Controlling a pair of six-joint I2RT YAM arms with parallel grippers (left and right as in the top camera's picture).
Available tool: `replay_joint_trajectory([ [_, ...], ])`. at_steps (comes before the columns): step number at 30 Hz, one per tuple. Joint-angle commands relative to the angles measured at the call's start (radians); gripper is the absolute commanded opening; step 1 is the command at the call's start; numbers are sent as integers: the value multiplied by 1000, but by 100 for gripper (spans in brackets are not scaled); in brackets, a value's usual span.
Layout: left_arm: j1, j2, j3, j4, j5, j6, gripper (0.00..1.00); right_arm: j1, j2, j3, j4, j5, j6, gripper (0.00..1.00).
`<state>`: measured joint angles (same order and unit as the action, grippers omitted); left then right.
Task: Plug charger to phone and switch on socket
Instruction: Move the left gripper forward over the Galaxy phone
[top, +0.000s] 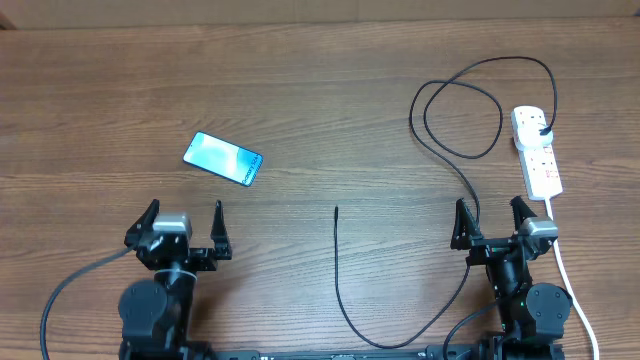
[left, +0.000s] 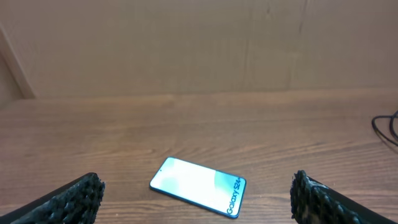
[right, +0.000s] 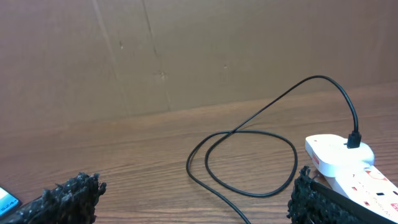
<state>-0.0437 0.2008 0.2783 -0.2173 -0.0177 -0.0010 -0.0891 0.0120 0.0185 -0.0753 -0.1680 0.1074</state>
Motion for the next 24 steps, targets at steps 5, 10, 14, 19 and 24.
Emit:
replay_joint_trajectory([
  [5, 6, 368, 298, -63, 11, -14, 100, 6, -9, -10, 5, 7, -4, 100],
  [10, 6, 595, 546, -239, 7, -34, 100, 6, -9, -10, 5, 7, -4, 100],
  [14, 6, 777, 769, -407, 8, -72, 99, 6, -9, -10, 5, 7, -4, 100],
  [19, 5, 960, 991, -564, 21, -75, 99, 6, -9, -10, 5, 7, -4, 100],
  [24, 5, 993, 996, -615, 78, -74, 99, 6, -9, -10, 5, 7, -4, 100],
])
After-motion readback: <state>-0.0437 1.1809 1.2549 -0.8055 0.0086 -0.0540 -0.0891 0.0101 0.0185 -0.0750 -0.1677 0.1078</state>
